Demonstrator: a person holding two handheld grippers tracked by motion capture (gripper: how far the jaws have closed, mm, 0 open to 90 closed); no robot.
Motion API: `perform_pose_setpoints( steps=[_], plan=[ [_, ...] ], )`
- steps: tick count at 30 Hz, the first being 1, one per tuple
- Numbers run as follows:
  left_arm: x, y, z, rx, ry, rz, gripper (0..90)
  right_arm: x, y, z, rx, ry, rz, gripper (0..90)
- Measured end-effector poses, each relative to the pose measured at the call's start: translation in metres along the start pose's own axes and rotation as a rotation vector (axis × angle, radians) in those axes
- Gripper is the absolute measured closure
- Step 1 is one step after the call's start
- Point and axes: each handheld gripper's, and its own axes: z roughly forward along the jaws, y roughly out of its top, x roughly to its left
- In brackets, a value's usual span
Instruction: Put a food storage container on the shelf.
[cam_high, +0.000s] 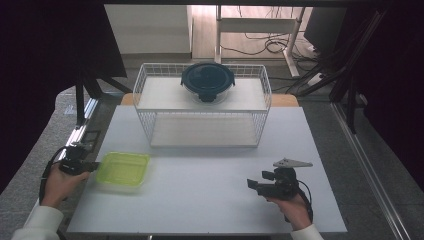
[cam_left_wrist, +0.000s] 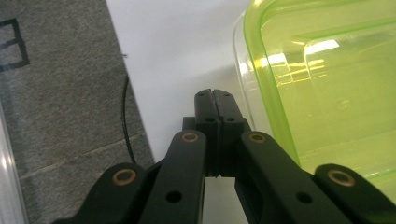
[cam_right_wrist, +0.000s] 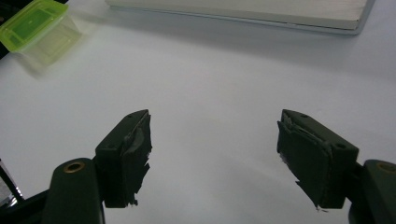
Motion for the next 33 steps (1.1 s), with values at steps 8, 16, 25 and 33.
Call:
perform_pose_setpoints(
  steps=[8, 16, 25, 33],
  plan=[
    [-0.026, -0.001, 0.003, -0.011, -0.053, 0.024, 89.7, 0.000, 0.000, 0.000, -0.001, 0.003, 0.004, 25.8],
    [-0.064, 0.005, 0.008, -0.035, -0.123, 0.082, 89.7, 0.000, 0.001, -0.002, -0.002, 0.003, 0.003, 25.8],
    [-0.096, 0.014, 0.019, -0.041, -0.181, 0.120, 89.7, 0.001, 0.001, -0.004, -0.011, 0.004, 0.005, 25.8],
    [-0.126, 0.027, 0.025, -0.049, -0.227, 0.162, 89.7, 0.008, 0.005, -0.008, -0.029, 0.017, -0.003, 25.9]
  ],
)
